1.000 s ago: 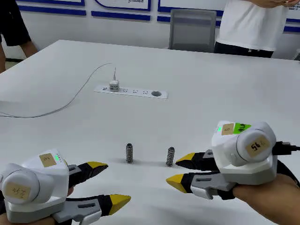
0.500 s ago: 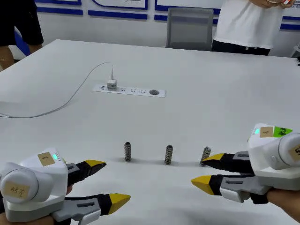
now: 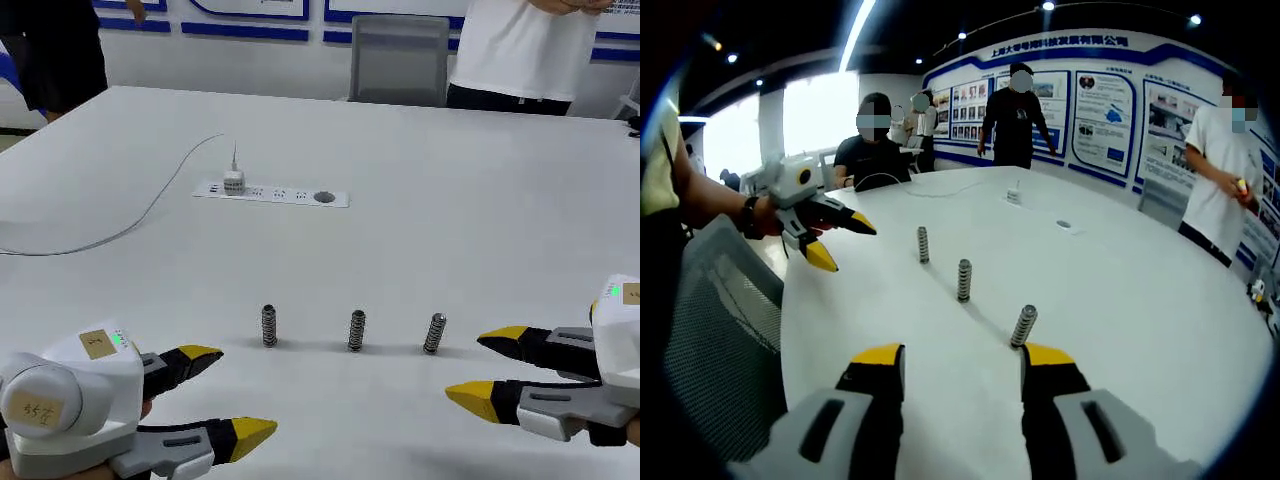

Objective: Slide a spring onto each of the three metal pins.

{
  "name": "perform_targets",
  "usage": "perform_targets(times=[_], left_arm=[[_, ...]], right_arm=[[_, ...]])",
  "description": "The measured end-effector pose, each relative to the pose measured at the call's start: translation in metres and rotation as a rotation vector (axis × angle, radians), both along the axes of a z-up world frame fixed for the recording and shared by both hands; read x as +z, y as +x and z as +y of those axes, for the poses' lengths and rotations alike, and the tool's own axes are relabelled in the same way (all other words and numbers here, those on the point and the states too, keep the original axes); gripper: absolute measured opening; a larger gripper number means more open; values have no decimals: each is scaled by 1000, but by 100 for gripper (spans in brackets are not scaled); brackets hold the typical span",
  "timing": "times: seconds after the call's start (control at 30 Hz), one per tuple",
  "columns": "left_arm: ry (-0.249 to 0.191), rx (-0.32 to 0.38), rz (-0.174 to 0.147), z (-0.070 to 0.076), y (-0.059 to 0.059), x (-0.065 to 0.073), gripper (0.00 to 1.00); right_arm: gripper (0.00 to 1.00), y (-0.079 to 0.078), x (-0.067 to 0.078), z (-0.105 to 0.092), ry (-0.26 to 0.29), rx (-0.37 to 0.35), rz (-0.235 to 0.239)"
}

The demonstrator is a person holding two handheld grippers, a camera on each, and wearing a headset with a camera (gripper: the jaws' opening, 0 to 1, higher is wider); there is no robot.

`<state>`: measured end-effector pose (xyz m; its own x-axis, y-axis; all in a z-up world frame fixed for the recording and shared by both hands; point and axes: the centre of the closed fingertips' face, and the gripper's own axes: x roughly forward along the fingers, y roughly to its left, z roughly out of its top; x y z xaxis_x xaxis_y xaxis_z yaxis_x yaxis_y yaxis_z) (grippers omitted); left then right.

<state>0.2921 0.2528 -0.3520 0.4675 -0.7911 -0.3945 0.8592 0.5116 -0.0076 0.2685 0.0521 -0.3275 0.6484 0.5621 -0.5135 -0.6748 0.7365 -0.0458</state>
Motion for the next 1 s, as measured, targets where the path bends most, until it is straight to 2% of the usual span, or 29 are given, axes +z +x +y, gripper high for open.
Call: perform_targets(times=[0.47,0.53,0.67,1.0], left_arm=[[1,4,10,2,2,-2,62],[1,4,10,3,3,-3,62],[0,4,12,2,3,-3,62],[2,-4,12,2,3,-3,63]], right_arm=[[56,3,0,-14,57,-44,-35],[56,2,-2,-15,65,-49,-28],[58,0,-8,-15,59,-46,-18],[60,-2,-11,-18,62,-54,-19]])
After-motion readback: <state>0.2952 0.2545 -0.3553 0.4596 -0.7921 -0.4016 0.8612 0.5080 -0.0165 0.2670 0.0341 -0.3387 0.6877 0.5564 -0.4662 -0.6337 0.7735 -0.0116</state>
